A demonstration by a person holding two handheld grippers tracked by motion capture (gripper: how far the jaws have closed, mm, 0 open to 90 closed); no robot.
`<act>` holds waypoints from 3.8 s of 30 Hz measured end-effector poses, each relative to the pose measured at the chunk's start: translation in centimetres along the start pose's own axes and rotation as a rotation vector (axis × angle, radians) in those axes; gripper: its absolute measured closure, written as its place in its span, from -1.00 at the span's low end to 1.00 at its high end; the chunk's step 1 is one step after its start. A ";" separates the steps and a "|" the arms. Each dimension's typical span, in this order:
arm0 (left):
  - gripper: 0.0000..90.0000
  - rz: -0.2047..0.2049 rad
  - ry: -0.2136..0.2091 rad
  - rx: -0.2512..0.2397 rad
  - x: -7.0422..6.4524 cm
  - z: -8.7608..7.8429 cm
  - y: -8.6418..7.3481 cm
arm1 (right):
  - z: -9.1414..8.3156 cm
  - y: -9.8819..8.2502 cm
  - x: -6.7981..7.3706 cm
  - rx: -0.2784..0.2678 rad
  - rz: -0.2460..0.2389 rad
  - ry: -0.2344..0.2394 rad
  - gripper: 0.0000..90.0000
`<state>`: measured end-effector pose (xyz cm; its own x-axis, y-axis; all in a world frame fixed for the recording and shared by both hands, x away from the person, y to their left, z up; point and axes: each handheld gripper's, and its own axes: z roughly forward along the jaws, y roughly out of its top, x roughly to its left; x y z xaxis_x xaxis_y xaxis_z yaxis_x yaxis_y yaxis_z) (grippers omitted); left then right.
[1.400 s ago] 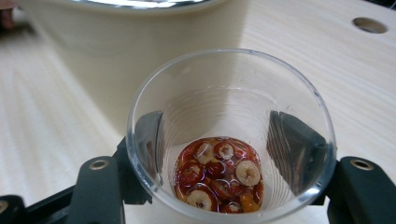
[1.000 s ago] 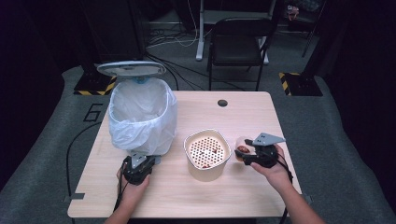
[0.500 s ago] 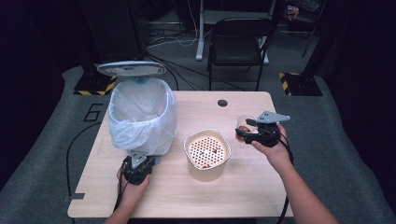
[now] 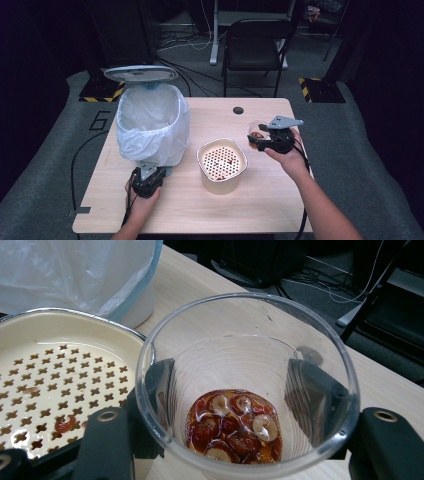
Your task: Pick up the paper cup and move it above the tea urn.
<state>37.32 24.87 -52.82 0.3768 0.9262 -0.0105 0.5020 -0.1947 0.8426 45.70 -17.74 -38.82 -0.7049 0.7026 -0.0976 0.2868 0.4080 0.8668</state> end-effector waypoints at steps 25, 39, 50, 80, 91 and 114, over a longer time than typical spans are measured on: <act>0.59 -0.002 0.001 -0.004 0.0 0.0 0.0 | 0.5 3.6 1.7 -0.004 -0.201 0.008 -0.17; 0.59 -0.005 0.000 -0.006 0.0 0.0 0.0 | 1.4 5.1 3.7 -0.001 -0.394 -0.028 -0.13; 0.59 -0.005 -0.001 -0.005 0.0 0.0 0.0 | 1.5 5.2 6.1 0.006 -0.636 -0.115 -0.10; 0.59 -0.006 -0.002 -0.004 0.0 0.0 0.0 | 1.9 4.2 10.0 0.065 -1.096 -0.236 0.05; 0.59 -0.008 0.001 -0.008 0.0 0.1 0.0 | 2.3 2.7 11.6 0.078 -1.324 -0.325 0.07; 0.59 -0.007 -0.001 -0.006 0.0 0.0 0.0 | 3.3 0.2 12.1 0.192 -1.944 -0.514 0.16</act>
<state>37.34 24.88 -52.86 0.3740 0.9273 -0.0167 0.5003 -0.1865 0.8455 39.35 -7.24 -41.44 0.1021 -0.6069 -0.7882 -0.4011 0.6999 -0.5909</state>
